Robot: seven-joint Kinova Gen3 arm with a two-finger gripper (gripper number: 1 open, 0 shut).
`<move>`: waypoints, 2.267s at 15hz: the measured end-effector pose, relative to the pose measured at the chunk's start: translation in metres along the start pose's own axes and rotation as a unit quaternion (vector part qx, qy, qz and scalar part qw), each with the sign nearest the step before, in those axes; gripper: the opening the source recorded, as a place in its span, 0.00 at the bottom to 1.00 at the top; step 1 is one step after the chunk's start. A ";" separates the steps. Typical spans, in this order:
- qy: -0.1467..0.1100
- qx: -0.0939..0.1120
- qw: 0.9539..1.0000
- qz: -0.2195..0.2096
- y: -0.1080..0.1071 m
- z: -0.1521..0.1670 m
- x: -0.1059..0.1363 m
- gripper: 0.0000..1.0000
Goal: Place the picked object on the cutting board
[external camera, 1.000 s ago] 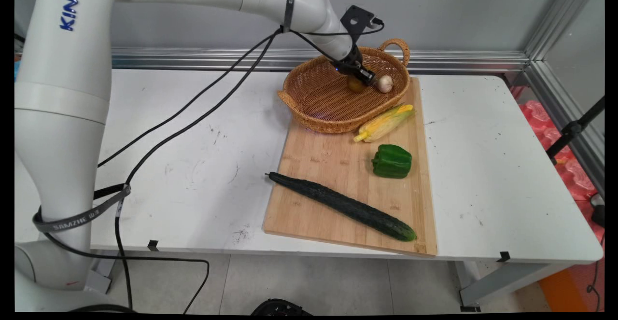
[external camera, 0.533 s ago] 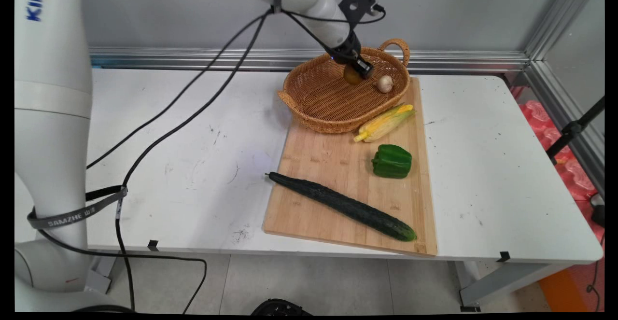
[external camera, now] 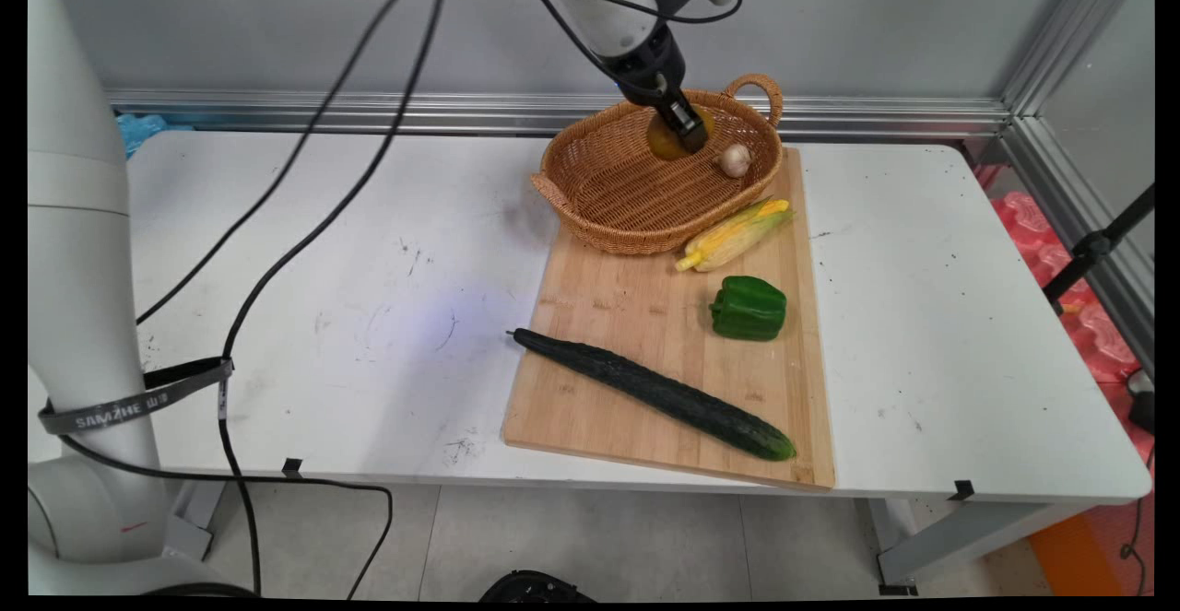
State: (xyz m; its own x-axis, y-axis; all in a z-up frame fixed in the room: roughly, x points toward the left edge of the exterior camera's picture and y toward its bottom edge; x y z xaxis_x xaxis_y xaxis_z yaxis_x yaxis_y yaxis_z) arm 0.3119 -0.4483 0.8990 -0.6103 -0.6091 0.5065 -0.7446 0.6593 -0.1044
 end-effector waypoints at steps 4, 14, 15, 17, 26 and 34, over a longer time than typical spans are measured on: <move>-0.025 -0.058 0.994 0.084 0.014 -0.038 -0.015 0.00; -0.047 -0.180 0.951 0.249 0.034 -0.046 -0.057 0.00; -0.047 -0.188 0.945 0.263 0.036 -0.040 -0.061 0.00; -0.045 -0.205 0.933 0.294 0.039 -0.025 -0.069 0.00; -0.032 -0.238 0.902 0.359 0.055 0.054 -0.095 0.00; -0.011 -0.240 0.902 0.358 0.054 0.074 -0.094 1.00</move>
State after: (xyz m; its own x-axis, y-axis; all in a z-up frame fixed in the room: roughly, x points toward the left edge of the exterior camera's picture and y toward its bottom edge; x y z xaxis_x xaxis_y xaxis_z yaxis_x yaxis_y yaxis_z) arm 0.3093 -0.3879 0.7827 -0.8972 0.0431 0.4395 0.0419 0.9990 -0.0124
